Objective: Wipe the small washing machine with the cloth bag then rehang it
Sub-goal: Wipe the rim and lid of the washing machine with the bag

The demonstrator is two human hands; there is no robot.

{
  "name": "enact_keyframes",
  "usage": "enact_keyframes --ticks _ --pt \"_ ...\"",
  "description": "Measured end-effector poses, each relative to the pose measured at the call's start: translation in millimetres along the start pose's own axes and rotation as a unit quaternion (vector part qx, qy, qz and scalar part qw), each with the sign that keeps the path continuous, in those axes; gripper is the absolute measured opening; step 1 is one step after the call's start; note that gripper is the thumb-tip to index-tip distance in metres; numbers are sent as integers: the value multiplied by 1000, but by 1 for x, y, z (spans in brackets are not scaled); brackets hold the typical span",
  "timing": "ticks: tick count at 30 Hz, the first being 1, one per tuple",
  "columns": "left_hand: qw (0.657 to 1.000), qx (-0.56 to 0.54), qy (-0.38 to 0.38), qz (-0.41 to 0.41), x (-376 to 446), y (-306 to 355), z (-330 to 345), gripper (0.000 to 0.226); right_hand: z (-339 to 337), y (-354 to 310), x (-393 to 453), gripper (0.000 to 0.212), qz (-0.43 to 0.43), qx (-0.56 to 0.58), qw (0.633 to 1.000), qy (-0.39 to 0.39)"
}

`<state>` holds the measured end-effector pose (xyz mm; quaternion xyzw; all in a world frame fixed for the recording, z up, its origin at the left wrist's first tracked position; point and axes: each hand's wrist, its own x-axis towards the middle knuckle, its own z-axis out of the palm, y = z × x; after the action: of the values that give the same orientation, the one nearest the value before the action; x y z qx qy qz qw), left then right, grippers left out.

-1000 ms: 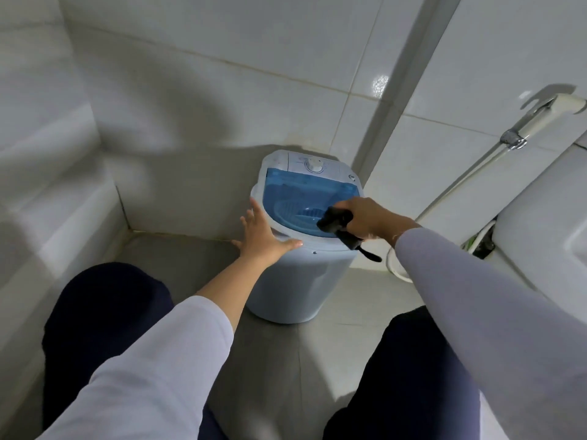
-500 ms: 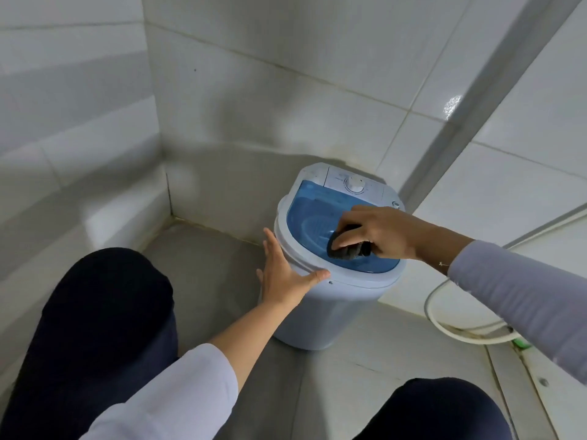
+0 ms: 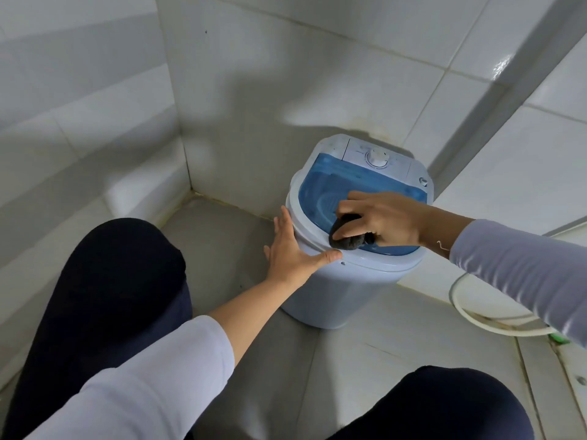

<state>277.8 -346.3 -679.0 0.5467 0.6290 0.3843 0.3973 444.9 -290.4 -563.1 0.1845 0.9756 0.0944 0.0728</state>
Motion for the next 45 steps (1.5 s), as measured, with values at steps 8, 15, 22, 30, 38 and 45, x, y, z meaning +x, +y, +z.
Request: enact_keyframes --ticks 8,15,22,30,38,45 --pt "1000 -4 3 -5 -2 -1 1 138 1 -9 24 42 4 -14 1000 18" --pt "1000 6 -1 12 2 -5 1 134 5 -6 58 38 60 -5 998 26" --pt "1000 9 -7 1 2 -3 2 130 7 0 83 35 117 -3 993 26" --pt "998 49 -30 13 15 -6 -21 115 -15 32 83 45 212 73 973 45" --pt "994 41 -103 -11 53 1 -50 110 -9 16 83 43 99 73 992 8" --pt "990 7 -137 0 61 0 -53 74 7 20 90 40 90 49 994 42"
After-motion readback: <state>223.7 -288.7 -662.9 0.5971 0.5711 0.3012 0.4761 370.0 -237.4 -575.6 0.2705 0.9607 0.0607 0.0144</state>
